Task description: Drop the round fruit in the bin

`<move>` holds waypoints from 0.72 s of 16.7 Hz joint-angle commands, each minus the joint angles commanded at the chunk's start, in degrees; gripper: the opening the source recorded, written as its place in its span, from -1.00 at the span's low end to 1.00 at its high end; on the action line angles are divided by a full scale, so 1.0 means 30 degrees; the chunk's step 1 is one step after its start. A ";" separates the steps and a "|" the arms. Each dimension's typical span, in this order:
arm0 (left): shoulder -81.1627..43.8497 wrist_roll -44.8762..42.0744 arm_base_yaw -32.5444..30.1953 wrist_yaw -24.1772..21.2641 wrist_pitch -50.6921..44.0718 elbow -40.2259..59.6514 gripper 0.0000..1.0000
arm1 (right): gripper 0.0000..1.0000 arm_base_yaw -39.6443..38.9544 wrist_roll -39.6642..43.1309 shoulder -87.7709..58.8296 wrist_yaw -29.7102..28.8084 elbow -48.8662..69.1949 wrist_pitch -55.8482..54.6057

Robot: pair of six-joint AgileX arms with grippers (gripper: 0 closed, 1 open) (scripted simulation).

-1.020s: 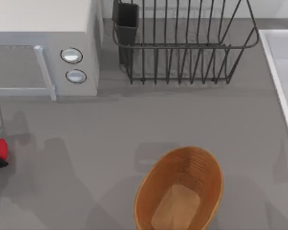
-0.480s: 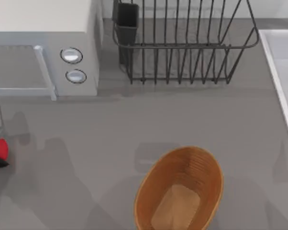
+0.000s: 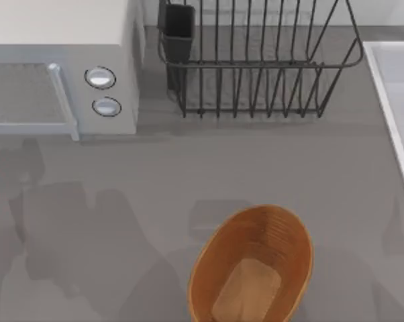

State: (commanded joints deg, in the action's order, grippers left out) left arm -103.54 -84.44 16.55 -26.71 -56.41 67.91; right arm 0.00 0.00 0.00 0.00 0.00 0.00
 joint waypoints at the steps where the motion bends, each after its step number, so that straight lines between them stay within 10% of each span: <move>1: 0.0394 -0.0020 -0.0051 0.0005 -0.1333 0.0743 -1.00 | 1.00 0.0000 0.0000 0.0000 0.0000 0.0000 0.0000; 12: 0.2243 0.0131 -0.0101 0.0060 -0.5357 0.3750 -1.00 | 1.00 0.0000 0.0000 0.0000 0.0000 0.0000 0.0000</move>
State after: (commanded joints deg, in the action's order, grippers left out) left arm -96.81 -84.05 16.24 -26.53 -72.48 79.16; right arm 0.00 0.00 0.00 0.00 0.00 0.00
